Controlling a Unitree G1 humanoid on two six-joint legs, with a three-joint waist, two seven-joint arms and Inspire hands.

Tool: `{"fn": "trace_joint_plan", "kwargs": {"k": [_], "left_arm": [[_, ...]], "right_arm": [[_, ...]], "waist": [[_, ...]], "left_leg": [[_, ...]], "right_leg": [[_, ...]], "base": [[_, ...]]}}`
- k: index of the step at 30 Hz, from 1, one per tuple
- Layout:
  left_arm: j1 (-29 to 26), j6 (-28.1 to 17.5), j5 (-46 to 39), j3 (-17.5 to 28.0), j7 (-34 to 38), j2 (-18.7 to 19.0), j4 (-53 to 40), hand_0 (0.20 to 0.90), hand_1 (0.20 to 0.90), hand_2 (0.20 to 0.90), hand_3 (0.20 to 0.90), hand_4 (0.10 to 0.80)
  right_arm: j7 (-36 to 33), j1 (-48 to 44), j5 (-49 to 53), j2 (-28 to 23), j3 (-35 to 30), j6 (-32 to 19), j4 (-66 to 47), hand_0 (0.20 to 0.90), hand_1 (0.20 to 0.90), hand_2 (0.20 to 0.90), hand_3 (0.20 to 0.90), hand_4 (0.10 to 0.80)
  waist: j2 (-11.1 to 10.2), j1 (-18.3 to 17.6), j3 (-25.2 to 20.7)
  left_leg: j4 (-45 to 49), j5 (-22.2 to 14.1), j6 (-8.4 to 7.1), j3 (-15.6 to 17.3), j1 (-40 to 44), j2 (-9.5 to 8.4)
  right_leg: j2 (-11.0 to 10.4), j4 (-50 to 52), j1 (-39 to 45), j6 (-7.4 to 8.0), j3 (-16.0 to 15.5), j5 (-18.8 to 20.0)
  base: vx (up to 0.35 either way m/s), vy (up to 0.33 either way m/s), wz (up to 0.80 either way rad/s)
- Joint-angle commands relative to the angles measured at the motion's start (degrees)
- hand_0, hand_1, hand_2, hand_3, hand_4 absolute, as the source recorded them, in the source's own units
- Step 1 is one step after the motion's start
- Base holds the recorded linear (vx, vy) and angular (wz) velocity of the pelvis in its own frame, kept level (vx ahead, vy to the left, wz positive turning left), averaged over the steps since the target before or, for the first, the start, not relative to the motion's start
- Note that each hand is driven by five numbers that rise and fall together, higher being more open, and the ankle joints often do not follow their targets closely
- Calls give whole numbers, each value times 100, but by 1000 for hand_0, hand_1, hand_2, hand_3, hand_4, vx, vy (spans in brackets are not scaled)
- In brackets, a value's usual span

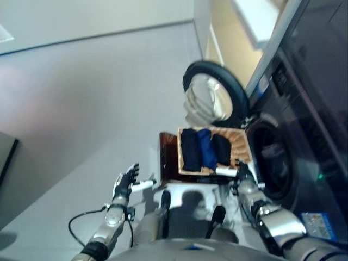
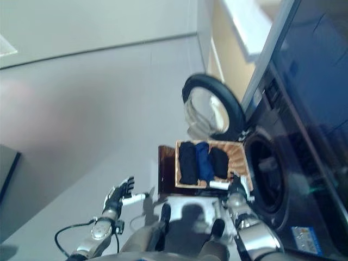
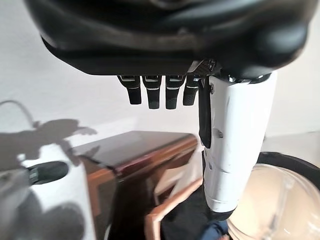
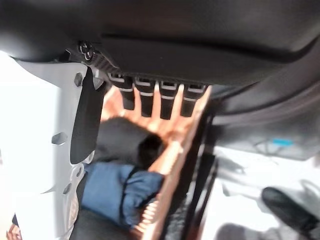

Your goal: Pick up the clothes and place them into the washing machine

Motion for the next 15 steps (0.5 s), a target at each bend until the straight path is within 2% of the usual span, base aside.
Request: {"fn": "trace_joint_plan", "kwargs": {"k": [1, 3, 6, 10, 15], "left_arm": [[-450, -679, -257, 388, 359, 442, -1209, 900, 900, 900, 900, 800], [-469, -715, -263, 416, 399, 459, -1383, 900, 900, 900, 900, 800], [-493, -761, -279, 486, 474, 489, -1915, 900, 900, 900, 900, 800], [-573, -782, -184, 430, 571, 483, -2260, 900, 900, 900, 900, 800], [-584, -728, -96, 287, 625, 497, -2336, 900, 900, 900, 900, 800]], "right_arm": [[-364, -1073, 8, -246, 221, -225, -235, 900, 900, 900, 900, 800], [-395, -1252, -23, -292, 217, -206, -180, 900, 900, 900, 900, 800], [-495, -1648, -129, -477, 249, -137, -98, 900, 900, 900, 900, 800], [-665, -2120, -297, -761, 255, -62, 134, 900, 900, 900, 900, 800], [-771, -2399, -546, -996, 331, 94, 432, 900, 900, 900, 900, 800]], "waist": [[-305, 200, 402], [-281, 226, 416], [-196, 253, 479], [-26, 311, 616], [64, 368, 674]], "left_leg": [[903, -820, -241, 227, -419, -27], [940, -833, -231, 231, -541, -39], [961, -843, -199, 305, -715, -64], [817, -819, -140, 308, -713, -129], [686, -778, -107, 306, -642, -182]], "right_leg": [[-325, 293, -262, 346, 263, -460], [-358, 376, -410, 364, 273, -478], [-415, 497, -652, 404, 263, -508], [-494, 530, -746, 461, 245, -494], [-484, 461, -682, 463, 256, -500]], "base": [[-13, 49, -42], [-9, 30, -38], [51, 44, 5], [97, 34, -14], [90, 16, 11]]}}
